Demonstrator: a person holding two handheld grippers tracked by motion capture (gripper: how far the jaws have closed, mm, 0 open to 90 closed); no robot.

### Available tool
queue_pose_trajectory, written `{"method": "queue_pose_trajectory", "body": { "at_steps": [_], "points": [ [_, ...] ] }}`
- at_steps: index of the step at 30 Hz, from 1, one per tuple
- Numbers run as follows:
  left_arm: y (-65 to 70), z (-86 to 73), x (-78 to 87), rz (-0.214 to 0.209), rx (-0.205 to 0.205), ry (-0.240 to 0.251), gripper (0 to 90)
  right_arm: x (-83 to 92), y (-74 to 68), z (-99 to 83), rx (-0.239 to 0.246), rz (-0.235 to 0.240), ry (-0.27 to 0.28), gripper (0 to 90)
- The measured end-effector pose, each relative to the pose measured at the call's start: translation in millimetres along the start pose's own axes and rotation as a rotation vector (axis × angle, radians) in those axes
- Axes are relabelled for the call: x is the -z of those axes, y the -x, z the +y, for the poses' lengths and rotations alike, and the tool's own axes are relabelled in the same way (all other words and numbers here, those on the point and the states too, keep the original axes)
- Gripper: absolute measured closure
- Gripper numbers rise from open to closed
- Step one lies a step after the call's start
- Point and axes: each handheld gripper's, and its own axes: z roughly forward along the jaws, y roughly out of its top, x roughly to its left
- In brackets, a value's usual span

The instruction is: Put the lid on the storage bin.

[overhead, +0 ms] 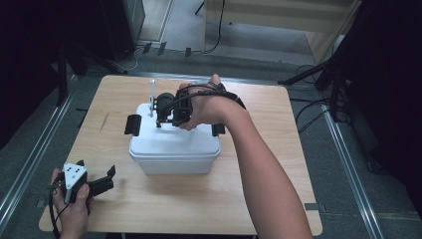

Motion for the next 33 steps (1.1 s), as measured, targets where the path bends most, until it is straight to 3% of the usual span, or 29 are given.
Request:
{"method": "queue_pose_trajectory", "body": {
  "at_steps": [25,33],
  "points": [
    [0.1,0.0,0.0,0.000,-0.009,0.000,0.0,-15.4,-0.8,4.4,0.008,0.016,-0.031,85.4],
    [0.2,0.1,-0.1,0.000,-0.009,0.000,0.0,-17.6,-0.5,3.4,0.013,0.010,-0.013,83.6]
  ]
}}
